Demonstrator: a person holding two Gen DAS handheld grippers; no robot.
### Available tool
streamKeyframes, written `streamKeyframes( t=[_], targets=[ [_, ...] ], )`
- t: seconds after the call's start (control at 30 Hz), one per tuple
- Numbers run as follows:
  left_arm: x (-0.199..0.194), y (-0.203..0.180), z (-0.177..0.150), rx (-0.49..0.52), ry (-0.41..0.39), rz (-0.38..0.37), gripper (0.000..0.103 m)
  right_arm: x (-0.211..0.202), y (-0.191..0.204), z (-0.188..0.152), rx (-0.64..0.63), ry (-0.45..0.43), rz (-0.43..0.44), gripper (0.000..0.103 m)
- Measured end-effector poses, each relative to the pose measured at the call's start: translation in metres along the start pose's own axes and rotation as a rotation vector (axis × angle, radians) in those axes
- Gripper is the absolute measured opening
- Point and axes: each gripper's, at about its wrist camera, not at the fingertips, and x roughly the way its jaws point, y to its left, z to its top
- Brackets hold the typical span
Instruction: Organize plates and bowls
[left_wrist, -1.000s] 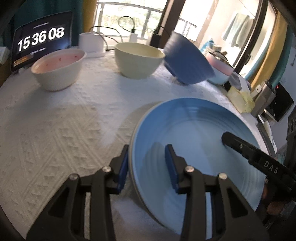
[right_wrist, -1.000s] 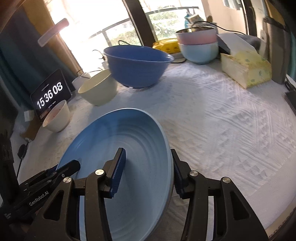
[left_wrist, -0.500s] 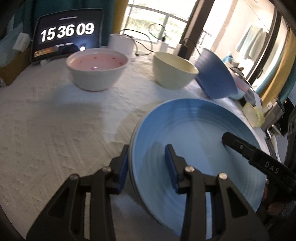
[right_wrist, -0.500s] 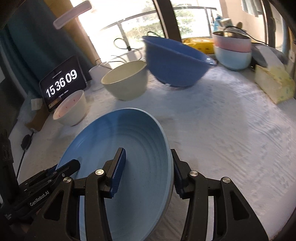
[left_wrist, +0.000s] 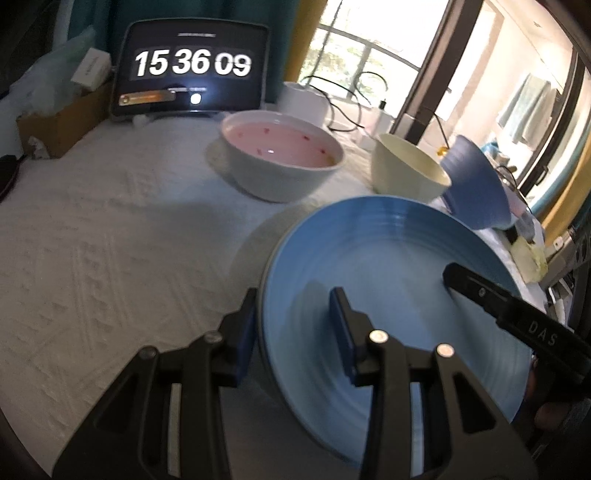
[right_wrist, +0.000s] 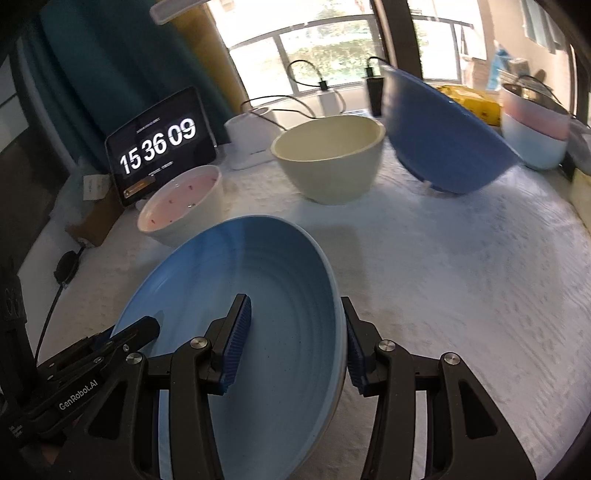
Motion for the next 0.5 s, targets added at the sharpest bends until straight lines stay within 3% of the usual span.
streamKeyframes(
  t=[0.5],
  targets=[
    [0.0, 0.038, -0.002, -0.05, 0.007, 0.052, 0.039, 0.038, 0.034, 0.004, -0.042, 0.06, 0.058, 0.05]
  ],
)
